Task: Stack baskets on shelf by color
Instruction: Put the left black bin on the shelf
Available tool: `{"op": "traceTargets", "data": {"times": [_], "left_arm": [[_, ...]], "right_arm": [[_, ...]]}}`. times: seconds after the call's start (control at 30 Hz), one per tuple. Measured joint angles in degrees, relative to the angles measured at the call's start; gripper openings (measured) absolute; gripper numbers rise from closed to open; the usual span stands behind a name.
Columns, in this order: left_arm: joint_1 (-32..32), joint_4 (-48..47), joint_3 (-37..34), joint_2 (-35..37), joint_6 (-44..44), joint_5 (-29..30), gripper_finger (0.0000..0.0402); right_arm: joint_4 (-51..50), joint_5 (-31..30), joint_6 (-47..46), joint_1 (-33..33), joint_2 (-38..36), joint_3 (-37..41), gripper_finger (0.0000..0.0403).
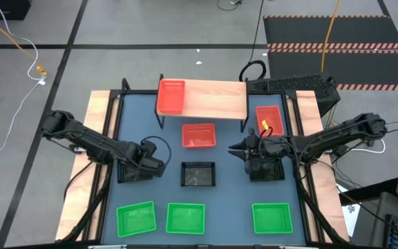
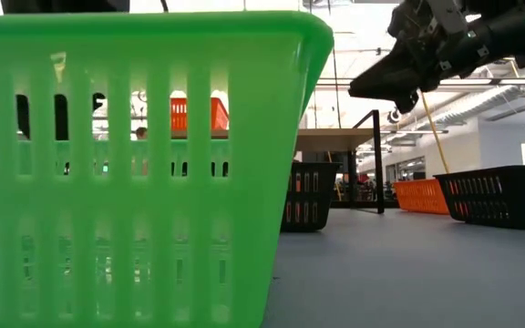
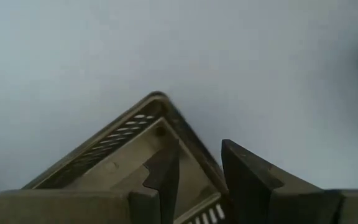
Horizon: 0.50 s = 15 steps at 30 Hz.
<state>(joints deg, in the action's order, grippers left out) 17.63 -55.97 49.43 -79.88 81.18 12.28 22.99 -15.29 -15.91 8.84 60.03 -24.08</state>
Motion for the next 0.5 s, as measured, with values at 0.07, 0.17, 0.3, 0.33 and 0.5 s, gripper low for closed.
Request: {"op": "traceTargets", "data": {"times": [0.07, 0.17, 0.3, 0.33, 0.5], "left_arm": [[0.0, -0.85, -0.16, 0.0, 0.04, 0.29, 0.0122], [0.0, 0.6, -1.3, 0.02, 0.16, 0.67, 0.0122], [-0.07, 4.51, -3.81, 0.02, 0.01, 0.71, 0.0122], [-0.21, 5.29, -4.33, 0.02, -0.16, 0.72, 0.0122], [-0.7, 6.58, -5.09, 0.0, -1.26, 0.68, 0.0113]], "right_arm": [[0.3, -0.98, -1.2, 0.0, 0.0, 0.96, 0.008], [1.84, -1.3, -2.61, -0.02, 0.0, 2.4, 0.008], [3.4, -1.22, -2.91, -0.02, 0.0, 3.44, 0.008], [3.42, -1.22, -2.92, -0.02, 0.0, 3.46, 0.008], [3.96, -1.21, -2.91, -0.02, 0.0, 3.46, 0.008]]}}
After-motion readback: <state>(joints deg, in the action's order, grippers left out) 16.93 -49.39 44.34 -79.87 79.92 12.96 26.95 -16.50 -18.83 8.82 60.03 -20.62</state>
